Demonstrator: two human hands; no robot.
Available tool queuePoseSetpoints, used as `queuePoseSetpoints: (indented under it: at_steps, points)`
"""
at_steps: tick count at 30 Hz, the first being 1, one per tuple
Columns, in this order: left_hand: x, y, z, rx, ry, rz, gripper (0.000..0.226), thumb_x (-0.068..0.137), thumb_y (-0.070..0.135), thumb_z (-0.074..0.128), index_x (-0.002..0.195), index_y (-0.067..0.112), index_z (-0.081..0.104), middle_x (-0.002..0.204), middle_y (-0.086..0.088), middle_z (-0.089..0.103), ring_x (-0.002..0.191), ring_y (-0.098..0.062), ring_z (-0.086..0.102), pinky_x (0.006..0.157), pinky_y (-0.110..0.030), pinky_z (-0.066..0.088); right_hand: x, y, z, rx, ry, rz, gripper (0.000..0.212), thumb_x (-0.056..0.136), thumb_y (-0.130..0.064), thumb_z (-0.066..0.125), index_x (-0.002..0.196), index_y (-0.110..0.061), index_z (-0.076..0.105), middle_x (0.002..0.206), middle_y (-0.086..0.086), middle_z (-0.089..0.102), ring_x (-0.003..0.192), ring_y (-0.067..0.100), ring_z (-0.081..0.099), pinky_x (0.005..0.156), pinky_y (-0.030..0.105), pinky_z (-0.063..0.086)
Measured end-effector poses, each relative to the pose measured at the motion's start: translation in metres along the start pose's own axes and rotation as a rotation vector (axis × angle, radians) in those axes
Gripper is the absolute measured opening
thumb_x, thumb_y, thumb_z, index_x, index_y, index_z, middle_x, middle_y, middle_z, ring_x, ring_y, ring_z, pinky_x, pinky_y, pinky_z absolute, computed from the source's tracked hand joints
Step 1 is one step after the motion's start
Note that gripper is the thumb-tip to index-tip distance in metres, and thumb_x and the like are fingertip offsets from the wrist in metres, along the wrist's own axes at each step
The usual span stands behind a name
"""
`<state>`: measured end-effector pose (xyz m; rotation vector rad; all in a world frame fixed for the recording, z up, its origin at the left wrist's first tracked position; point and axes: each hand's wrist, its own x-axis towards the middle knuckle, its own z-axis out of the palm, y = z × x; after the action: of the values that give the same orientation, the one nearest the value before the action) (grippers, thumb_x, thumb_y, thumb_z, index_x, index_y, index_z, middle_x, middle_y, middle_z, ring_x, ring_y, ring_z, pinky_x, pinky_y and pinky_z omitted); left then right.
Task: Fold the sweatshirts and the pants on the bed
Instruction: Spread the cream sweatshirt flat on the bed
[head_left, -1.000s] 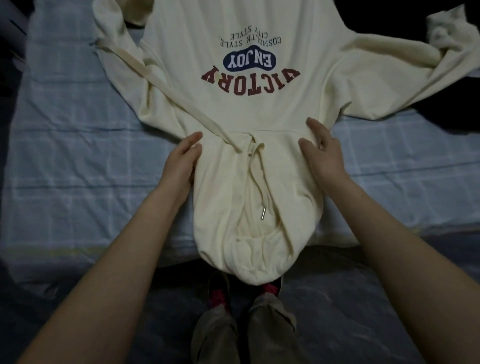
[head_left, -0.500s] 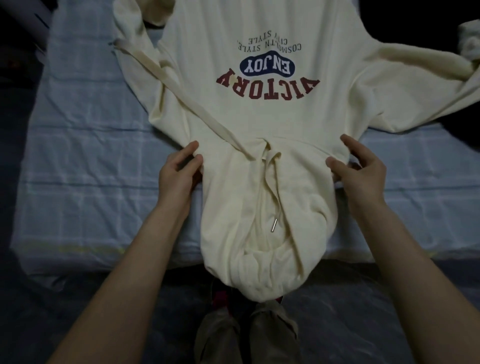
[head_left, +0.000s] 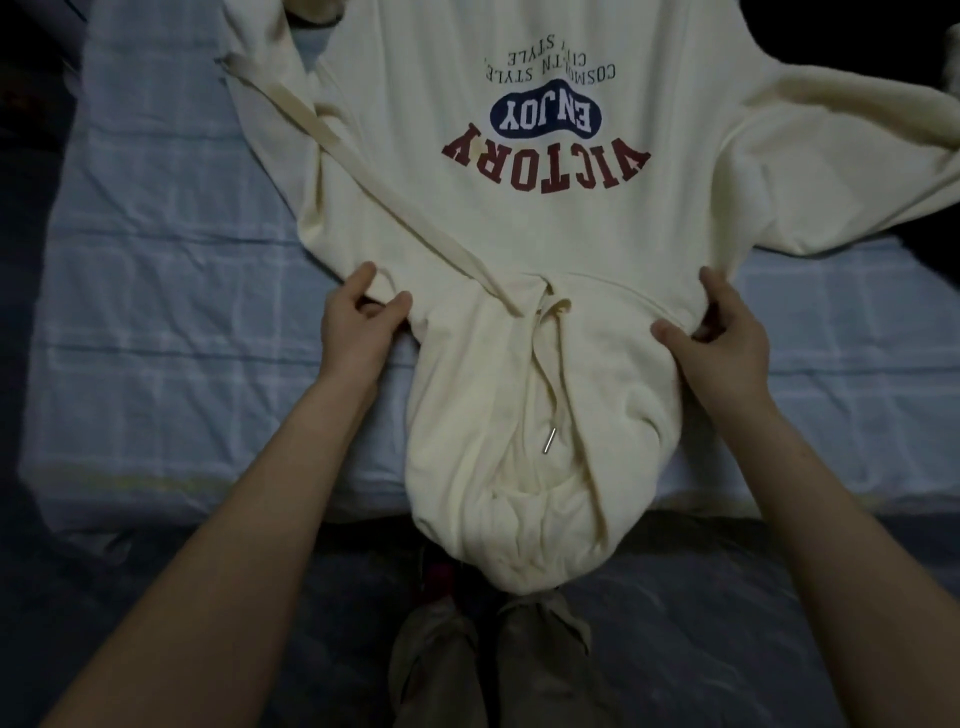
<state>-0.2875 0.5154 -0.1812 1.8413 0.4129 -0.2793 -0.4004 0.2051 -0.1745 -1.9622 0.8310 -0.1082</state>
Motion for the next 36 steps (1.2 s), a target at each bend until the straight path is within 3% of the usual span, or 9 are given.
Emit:
queuePoseSetpoints:
  at_steps: [3, 7, 11, 15, 20, 24, 26, 31, 36]
  points:
    - [-0.034, -0.001, 0.0, 0.011, -0.147, 0.019, 0.059, 0.091, 0.017, 0.067, 0.144, 0.024, 0.044, 0.133, -0.001, 0.058, 0.117, -0.005, 0.058, 0.104, -0.022, 0.044, -0.032, -0.002, 0.002, 0.061, -0.122, -0.022, 0.062, 0.092, -0.028, 0.067, 0.148, -0.032, 0.041, 0.139, -0.021, 0.045, 0.119, -0.004, 0.048, 0.097, 0.006, 0.038]
    - [-0.101, -0.024, -0.011, 0.026, -0.373, 0.064, 0.069, 0.09, 0.011, 0.068, 0.144, 0.038, 0.036, 0.139, 0.018, 0.05, 0.12, 0.006, 0.054, 0.098, -0.01, 0.042, -0.095, 0.012, -0.007, 0.078, -0.288, 0.054, 0.054, 0.092, -0.043, 0.064, 0.138, -0.058, 0.039, 0.127, -0.037, 0.047, 0.114, -0.017, 0.047, 0.089, 0.012, 0.042]
    - [-0.125, -0.042, -0.023, 0.177, -0.397, 0.107, 0.077, 0.083, 0.018, 0.077, 0.138, 0.051, 0.035, 0.133, 0.039, 0.041, 0.114, 0.027, 0.042, 0.089, 0.005, 0.033, -0.125, 0.022, -0.01, 0.209, -0.372, 0.101, 0.066, 0.087, -0.021, 0.073, 0.142, -0.045, 0.044, 0.135, -0.041, 0.045, 0.122, -0.017, 0.046, 0.095, 0.01, 0.046]
    - [-0.135, -0.05, -0.029, 0.173, -0.448, 0.068, 0.08, 0.081, 0.018, 0.079, 0.144, 0.039, 0.035, 0.143, 0.024, 0.044, 0.123, 0.017, 0.043, 0.102, -0.006, 0.036, -0.149, 0.025, -0.009, 0.298, -0.424, 0.106, 0.073, 0.083, 0.003, 0.072, 0.144, -0.027, 0.046, 0.14, -0.032, 0.047, 0.124, -0.013, 0.048, 0.094, 0.01, 0.045]
    - [-0.142, -0.038, -0.038, 0.046, -0.549, 0.044, 0.07, 0.084, 0.002, 0.066, 0.14, 0.034, 0.038, 0.148, -0.005, 0.046, 0.131, -0.012, 0.048, 0.106, -0.021, 0.041, -0.175, 0.014, 0.0, 0.338, -0.278, 0.172, 0.068, 0.078, 0.012, 0.073, 0.137, -0.017, 0.054, 0.123, -0.009, 0.062, 0.096, 0.003, 0.066, 0.083, 0.018, 0.055]
    - [-0.148, -0.026, -0.047, 0.013, -0.482, 0.036, 0.066, 0.084, -0.014, 0.064, 0.134, 0.027, 0.05, 0.126, -0.005, 0.06, 0.105, 0.0, 0.062, 0.086, -0.014, 0.049, -0.184, 0.0, 0.001, 0.344, -0.146, 0.166, 0.065, 0.076, 0.011, 0.076, 0.132, -0.015, 0.059, 0.118, 0.011, 0.065, 0.095, 0.024, 0.067, 0.08, 0.023, 0.055]
    - [-0.148, -0.015, -0.049, -0.032, -0.408, 0.044, 0.061, 0.08, -0.015, 0.069, 0.125, 0.024, 0.057, 0.113, 0.001, 0.063, 0.093, 0.002, 0.065, 0.077, -0.014, 0.052, -0.187, -0.013, -0.003, 0.332, -0.089, 0.148, 0.062, 0.076, 0.007, 0.079, 0.129, -0.02, 0.061, 0.12, 0.01, 0.064, 0.097, 0.017, 0.066, 0.076, 0.017, 0.054]
    - [-0.141, 0.028, -0.052, -0.137, -0.249, 0.173, 0.044, 0.074, -0.012, 0.075, 0.105, 0.017, 0.063, 0.097, 0.008, 0.072, 0.087, -0.004, 0.068, 0.073, -0.014, 0.052, -0.181, -0.062, -0.018, 0.352, 0.091, 0.076, 0.056, 0.074, 0.006, 0.08, 0.119, -0.026, 0.066, 0.086, 0.012, 0.065, 0.061, 0.011, 0.052, 0.06, 0.019, 0.049]
    - [-0.097, 0.084, -0.033, -0.183, -0.133, 0.291, 0.039, 0.076, 0.002, 0.079, 0.101, 0.03, 0.067, 0.098, 0.013, 0.07, 0.083, 0.001, 0.067, 0.07, -0.009, 0.049, -0.127, -0.111, -0.027, 0.414, 0.202, 0.001, 0.054, 0.073, -0.003, 0.083, 0.113, -0.035, 0.068, 0.104, -0.02, 0.071, 0.081, 0.001, 0.069, 0.064, 0.013, 0.054]
